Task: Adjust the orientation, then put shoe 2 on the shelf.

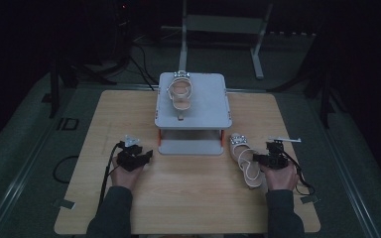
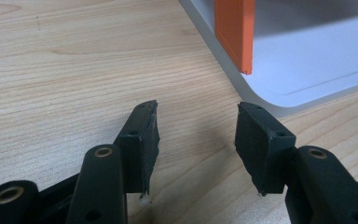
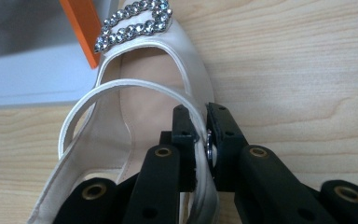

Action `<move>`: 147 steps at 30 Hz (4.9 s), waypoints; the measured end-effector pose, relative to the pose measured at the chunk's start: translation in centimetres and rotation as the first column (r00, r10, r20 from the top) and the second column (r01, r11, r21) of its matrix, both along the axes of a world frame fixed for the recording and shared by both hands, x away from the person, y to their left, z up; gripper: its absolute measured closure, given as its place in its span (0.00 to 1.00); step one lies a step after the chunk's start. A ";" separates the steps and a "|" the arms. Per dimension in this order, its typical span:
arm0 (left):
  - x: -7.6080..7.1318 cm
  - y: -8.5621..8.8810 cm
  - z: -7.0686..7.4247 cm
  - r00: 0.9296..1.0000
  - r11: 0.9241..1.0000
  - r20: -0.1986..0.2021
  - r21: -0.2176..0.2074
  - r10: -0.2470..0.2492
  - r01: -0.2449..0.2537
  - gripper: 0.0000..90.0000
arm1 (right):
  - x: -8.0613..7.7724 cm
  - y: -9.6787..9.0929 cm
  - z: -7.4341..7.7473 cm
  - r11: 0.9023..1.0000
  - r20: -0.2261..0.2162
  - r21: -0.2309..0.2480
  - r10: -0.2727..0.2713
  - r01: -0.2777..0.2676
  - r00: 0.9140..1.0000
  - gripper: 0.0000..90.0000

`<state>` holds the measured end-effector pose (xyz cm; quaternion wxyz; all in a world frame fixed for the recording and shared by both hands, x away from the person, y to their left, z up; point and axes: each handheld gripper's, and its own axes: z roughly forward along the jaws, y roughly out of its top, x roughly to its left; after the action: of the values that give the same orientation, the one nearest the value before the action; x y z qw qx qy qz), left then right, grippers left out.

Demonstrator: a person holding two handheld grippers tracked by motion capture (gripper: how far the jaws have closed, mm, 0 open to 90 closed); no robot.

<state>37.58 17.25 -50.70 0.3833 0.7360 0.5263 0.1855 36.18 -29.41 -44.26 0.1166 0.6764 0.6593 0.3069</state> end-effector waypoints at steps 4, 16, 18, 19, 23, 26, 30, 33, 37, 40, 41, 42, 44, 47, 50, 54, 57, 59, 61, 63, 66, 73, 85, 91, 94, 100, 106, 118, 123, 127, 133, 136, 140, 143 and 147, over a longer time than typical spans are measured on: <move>0.0 0.0 0.0 1.000 1.000 0.000 -0.001 0.000 0.000 0.55 | 0.2 -0.2 0.3 1.000 0.010 0.015 -0.013 0.013 1.000 0.92; 0.0 0.0 0.0 1.000 1.000 0.000 -0.003 0.000 0.000 0.55 | 0.7 -0.5 0.9 0.999 0.024 0.033 -0.029 0.029 0.999 0.92; 0.0 0.0 0.0 1.000 1.000 0.000 -0.004 0.000 0.000 0.55 | 0.8 -0.5 1.1 0.999 0.028 0.034 -0.031 0.030 0.999 0.92; 0.0 0.0 0.0 1.000 1.000 0.000 -0.004 0.000 0.000 0.55 | 0.9 -0.5 1.2 0.999 0.029 0.034 -0.031 0.030 0.999 0.92; 0.0 0.0 0.0 1.000 1.000 0.000 -0.001 -0.001 0.001 0.55 | 1.2 -0.4 1.5 0.999 0.033 0.035 -0.030 0.029 0.999 0.92; 0.0 0.0 0.0 1.000 1.000 0.000 0.000 -0.001 0.001 0.55 | 1.5 -0.4 1.6 0.999 0.037 0.035 -0.030 0.029 0.999 0.92; 0.0 0.0 0.0 1.000 1.000 -0.001 0.000 -0.001 0.001 0.55 | 1.7 -0.5 1.8 0.998 0.035 0.044 -0.037 0.035 0.999 0.92; 0.0 0.0 0.0 1.000 1.000 0.000 -0.003 0.000 0.000 0.55 | 2.0 -0.6 1.9 0.998 0.034 0.055 -0.043 0.041 0.999 0.92; 0.0 0.0 0.0 1.000 1.000 0.000 -0.004 0.000 0.000 0.55 | 2.4 -0.7 2.1 0.997 0.037 0.062 -0.048 0.045 0.998 0.92; 0.0 0.0 0.0 1.000 1.000 0.000 -0.004 0.000 0.000 0.55 | 2.6 -0.8 2.2 0.997 0.043 0.069 -0.050 0.047 0.998 0.92; 0.0 0.0 0.0 1.000 1.000 -0.001 -0.003 0.000 0.000 0.55 | 2.7 -0.9 2.3 0.996 0.043 0.072 -0.050 0.046 0.998 0.92; 0.0 0.0 0.0 1.000 1.000 0.000 -0.004 0.000 0.000 0.55 | 2.8 -0.9 2.4 0.996 0.046 0.075 -0.049 0.045 0.998 0.92; 0.0 0.0 0.0 1.000 1.000 -0.001 -0.003 0.000 0.000 0.55 | 2.9 -0.9 2.6 0.996 0.046 0.081 -0.048 0.044 0.998 0.92; 0.0 0.0 0.0 1.000 1.000 -0.001 -0.004 0.000 0.000 0.54 | 3.2 -1.0 2.9 0.995 0.051 0.087 -0.047 0.042 0.998 0.92; 0.0 0.0 0.0 1.000 1.000 0.000 -0.004 0.000 0.000 0.55 | 3.4 -0.9 3.2 0.995 0.054 0.094 -0.049 0.043 0.997 0.92; 0.1 0.0 0.0 1.000 1.000 0.001 -0.004 0.000 0.000 0.54 | 3.9 -0.9 3.8 0.993 0.056 0.106 -0.049 0.043 0.997 0.92; 0.0 0.0 0.0 1.000 1.000 0.001 -0.004 0.000 0.000 0.54 | 4.1 -0.8 4.2 0.993 0.064 0.112 -0.048 0.041 0.997 0.92; 0.1 0.0 0.0 1.000 1.000 0.001 -0.005 0.000 0.000 0.54 | 4.3 -0.8 4.5 0.993 0.074 0.110 -0.050 0.042 0.996 0.92; 0.1 0.0 0.0 1.000 1.000 0.001 -0.005 0.000 0.000 0.54 | 4.5 -0.7 4.8 0.992 0.076 0.116 -0.051 0.042 0.996 0.92; 0.1 0.0 0.0 1.000 1.000 0.000 -0.006 0.000 0.000 0.54 | 4.7 -0.7 5.3 0.991 0.082 0.122 -0.056 0.046 0.995 0.92; 0.1 0.0 0.0 1.000 1.000 0.001 -0.007 0.000 0.000 0.54 | 4.9 -0.7 5.6 0.990 0.083 0.128 -0.062 0.051 0.995 0.92; 0.1 0.0 0.0 1.000 1.000 0.000 -0.009 -0.002 0.002 0.54 | 6.0 -0.6 7.1 0.987 0.086 0.146 -0.073 0.060 0.994 0.92; 0.1 0.0 0.0 1.000 1.000 0.001 -0.007 -0.002 0.002 0.54 | 7.2 -0.6 9.4 0.983 0.105 0.171 -0.084 0.065 0.991 0.92; 0.1 0.0 0.0 1.000 1.000 0.001 -0.008 -0.002 0.002 0.54 | 7.8 -0.3 10.8 0.981 0.113 0.180 -0.088 0.067 0.990 0.92; 0.1 0.0 0.0 1.000 1.000 0.002 -0.010 -0.001 0.001 0.54 | 8.1 -0.1 11.5 0.980 0.117 0.190 -0.084 0.060 0.990 0.92; 0.1 0.0 0.0 1.000 1.000 0.001 -0.010 -0.001 0.001 0.54 | 8.5 0.6 12.8 0.980 0.129 0.191 -0.081 0.056 0.988 0.92; 0.1 0.0 0.0 1.000 1.000 0.002 -0.010 -0.001 0.001 0.54 | 8.8 1.2 13.8 0.979 0.135 0.198 -0.073 0.045 0.988 0.92; 0.1 0.1 0.0 1.000 1.000 -0.001 -0.012 -0.002 0.002 0.54 | 9.5 3.2 15.4 0.980 0.148 0.197 -0.054 0.024 0.988 0.92; 0.1 0.1 0.0 1.000 1.000 -0.002 -0.013 -0.002 0.002 0.54 | 9.9 4.3 15.9 0.982 0.150 0.191 -0.040 0.011 0.988 0.92; 0.1 0.1 0.0 1.000 1.000 -0.003 -0.014 -0.003 0.003 0.54 | 10.2 5.4 16.1 0.982 0.151 0.189 -0.026 -0.003 0.988 0.92; 0.1 0.1 0.0 1.000 1.000 -0.002 -0.014 -0.003 0.003 0.54 | 10.6 7.0 16.3 0.983 0.150 0.182 -0.007 -0.021 0.989 0.92; 0.1 0.1 0.0 1.000 1.000 -0.003 -0.015 -0.004 0.003 0.54 | 10.8 7.6 16.4 0.983 0.149 0.183 0.002 -0.030 0.989 0.92; 0.1 0.1 0.0 1.000 1.000 -0.003 -0.015 -0.004 0.004 0.54 | 11.1 8.3 16.5 0.984 0.148 0.175 0.008 -0.034 0.989 0.92; 0.1 0.1 0.0 1.000 1.000 -0.004 -0.016 -0.004 0.004 0.54 | 11.3 9.3 16.6 0.988 0.148 0.152 0.017 -0.040 0.989 0.92; 0.1 0.1 0.0 1.000 1.000 -0.004 -0.015 -0.005 0.005 0.54 | 11.7 10.5 16.7 0.990 0.145 0.133 0.032 -0.052 0.989 0.92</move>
<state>37.70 17.35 -50.71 0.3882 0.7347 0.5267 0.1793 47.84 -18.92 -27.53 0.1102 0.6451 0.6410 0.4010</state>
